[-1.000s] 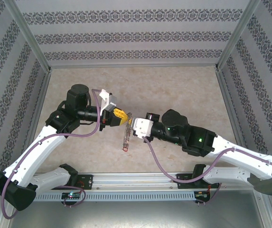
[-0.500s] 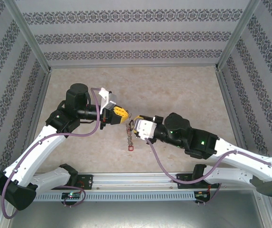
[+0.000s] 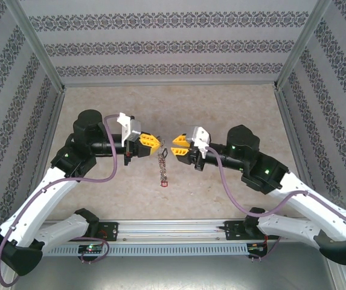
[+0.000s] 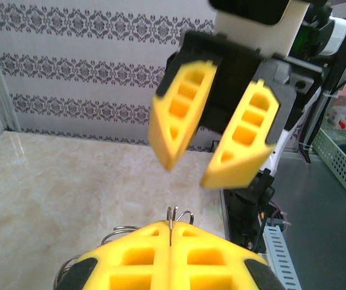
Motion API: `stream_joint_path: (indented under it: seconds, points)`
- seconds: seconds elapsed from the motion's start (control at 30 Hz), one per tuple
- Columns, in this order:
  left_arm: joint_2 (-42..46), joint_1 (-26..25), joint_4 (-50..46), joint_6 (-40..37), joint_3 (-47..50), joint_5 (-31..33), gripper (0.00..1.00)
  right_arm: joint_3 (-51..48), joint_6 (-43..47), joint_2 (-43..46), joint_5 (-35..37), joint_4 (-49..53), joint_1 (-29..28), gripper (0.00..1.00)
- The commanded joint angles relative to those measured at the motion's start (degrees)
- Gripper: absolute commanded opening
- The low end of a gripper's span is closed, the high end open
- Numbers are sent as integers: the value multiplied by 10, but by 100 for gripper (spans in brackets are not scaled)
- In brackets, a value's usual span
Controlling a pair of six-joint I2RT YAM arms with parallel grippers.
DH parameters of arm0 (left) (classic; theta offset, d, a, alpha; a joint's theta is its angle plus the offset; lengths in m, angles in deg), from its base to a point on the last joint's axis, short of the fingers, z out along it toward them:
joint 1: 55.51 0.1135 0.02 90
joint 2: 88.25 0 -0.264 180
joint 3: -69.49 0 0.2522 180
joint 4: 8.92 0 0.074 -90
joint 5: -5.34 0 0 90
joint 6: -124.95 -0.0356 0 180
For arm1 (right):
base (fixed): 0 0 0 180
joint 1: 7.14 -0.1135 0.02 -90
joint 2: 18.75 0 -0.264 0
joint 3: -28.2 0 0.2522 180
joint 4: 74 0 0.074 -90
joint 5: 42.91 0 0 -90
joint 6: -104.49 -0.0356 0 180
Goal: Put the keys on the keyring
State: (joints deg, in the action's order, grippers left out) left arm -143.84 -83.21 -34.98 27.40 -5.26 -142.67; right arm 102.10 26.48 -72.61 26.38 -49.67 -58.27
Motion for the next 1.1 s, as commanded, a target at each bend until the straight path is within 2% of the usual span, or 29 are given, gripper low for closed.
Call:
stream_joint_path:
  seconds: [0.0,0.33,0.87,1.07]
  points:
    - [18,-5,63,18,10,-11,0,25,-27,-11,-83,-25,2,25]
    - [30,-6,55,12,15,-15,0,37,-31,-23,-104,-38,2,17]
    - [29,-6,37,3,4,-21,0,57,-36,-60,-61,-26,11,21]
    - [25,-6,44,5,3,-21,0,54,-40,-64,-68,-22,14,22]
